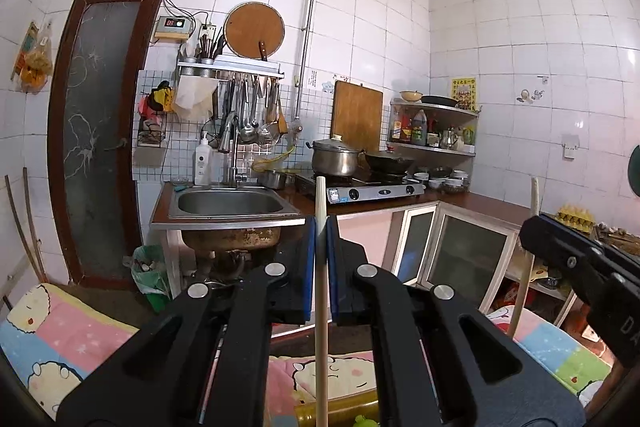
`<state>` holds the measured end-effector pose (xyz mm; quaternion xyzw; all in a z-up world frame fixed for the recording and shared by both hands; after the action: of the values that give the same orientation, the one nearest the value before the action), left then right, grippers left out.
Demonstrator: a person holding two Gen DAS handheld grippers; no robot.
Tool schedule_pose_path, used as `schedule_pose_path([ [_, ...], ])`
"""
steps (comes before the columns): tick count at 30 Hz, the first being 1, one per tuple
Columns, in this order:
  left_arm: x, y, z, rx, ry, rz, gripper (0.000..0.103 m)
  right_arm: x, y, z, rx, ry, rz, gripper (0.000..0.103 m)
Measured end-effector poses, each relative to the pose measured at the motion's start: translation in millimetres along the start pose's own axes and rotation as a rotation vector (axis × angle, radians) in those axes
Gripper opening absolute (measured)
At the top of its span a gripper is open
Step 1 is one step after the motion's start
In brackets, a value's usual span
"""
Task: Organize utensils
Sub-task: 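Lower both chopsticks into the yellow caddy and open both grippers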
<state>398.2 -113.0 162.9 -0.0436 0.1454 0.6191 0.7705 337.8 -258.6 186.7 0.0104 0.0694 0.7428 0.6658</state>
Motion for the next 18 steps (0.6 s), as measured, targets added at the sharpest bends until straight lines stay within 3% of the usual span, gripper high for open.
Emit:
schedule_pose_path([
  [15, -2, -8, -26, 0.011, -0.074, 0.038, 0.005, -1, -9, -48, 0.086, 0.005, 0.005, 0.006],
  [18, 2, -3, -24, 0.036, -0.095, 0.055, 0.021, -5, -10, -54, 0.134, -0.006, 0.007, 0.009],
])
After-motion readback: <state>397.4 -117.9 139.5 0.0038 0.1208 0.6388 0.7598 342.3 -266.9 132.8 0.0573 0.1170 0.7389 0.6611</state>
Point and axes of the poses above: each gripper's, at about its wrist camera, not at the fingertips, and y roughly against the way its jaws point, x to its left, z to its top, the point moved 2 cm from there along -y, roughly the way its jaws point, and after that the axes turned 11 degrees about y, right-handed, at the moved point
